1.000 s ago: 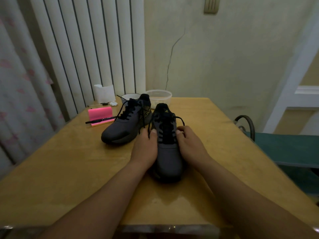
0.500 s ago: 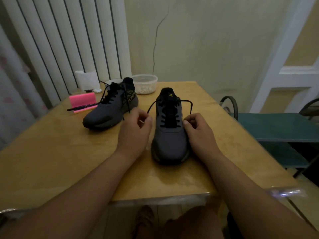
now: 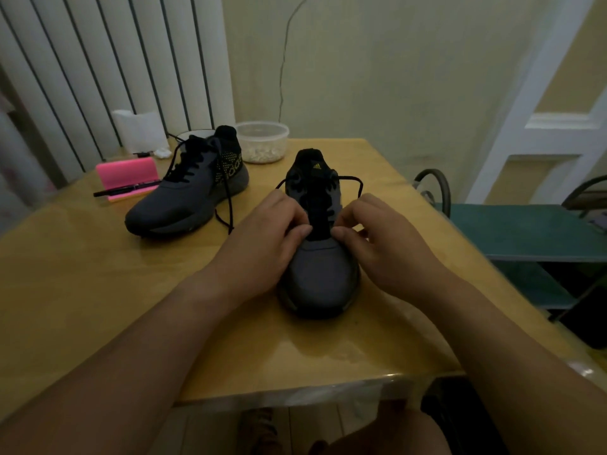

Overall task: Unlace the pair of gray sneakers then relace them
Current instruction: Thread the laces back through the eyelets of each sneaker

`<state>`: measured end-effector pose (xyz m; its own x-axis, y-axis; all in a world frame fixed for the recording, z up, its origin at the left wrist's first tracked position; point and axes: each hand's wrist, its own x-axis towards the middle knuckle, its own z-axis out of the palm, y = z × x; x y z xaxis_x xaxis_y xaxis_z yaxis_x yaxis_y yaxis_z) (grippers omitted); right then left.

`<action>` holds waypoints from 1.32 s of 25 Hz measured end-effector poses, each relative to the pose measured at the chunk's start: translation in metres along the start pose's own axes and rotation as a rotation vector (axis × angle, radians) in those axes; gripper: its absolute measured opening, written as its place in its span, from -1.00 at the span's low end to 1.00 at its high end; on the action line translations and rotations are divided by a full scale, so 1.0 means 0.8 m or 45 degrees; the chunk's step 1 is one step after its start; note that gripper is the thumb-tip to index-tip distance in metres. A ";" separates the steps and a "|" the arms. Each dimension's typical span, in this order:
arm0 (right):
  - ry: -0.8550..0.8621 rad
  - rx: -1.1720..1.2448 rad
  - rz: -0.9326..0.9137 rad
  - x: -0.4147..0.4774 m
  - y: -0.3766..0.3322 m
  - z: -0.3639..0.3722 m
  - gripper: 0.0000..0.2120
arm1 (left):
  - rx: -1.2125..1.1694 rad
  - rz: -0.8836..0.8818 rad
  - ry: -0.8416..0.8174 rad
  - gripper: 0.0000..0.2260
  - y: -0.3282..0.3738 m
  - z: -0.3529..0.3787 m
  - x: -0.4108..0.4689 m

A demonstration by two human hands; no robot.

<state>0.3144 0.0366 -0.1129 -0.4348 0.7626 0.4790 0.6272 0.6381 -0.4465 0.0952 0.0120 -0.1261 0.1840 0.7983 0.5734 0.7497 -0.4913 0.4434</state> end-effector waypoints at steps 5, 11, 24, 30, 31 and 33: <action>0.016 0.169 0.286 0.003 -0.007 0.019 -0.83 | -0.042 -0.079 0.035 -0.90 0.006 0.008 -0.002; -0.071 0.286 0.190 -0.013 -0.004 0.000 -0.94 | -0.214 -0.079 -0.039 -0.92 0.007 -0.003 -0.016; -0.022 0.393 0.261 0.002 0.007 -0.004 -0.91 | -0.438 -0.219 0.030 -0.93 -0.010 -0.004 -0.011; -0.117 -0.188 -0.010 0.021 0.005 -0.022 -0.90 | 0.050 0.017 -0.172 -0.94 0.000 -0.029 0.017; -0.149 -0.291 -0.070 0.023 0.004 -0.023 -0.89 | 0.147 0.060 -0.237 -0.92 0.003 -0.035 0.023; -0.195 -0.422 -0.169 0.027 -0.001 -0.022 -0.85 | 0.311 0.138 -0.340 -0.91 0.008 -0.044 0.034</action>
<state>0.3159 0.0503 -0.0889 -0.6018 0.6989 0.3865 0.7232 0.6822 -0.1076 0.0826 0.0185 -0.0832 0.4055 0.8250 0.3935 0.8406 -0.5057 0.1940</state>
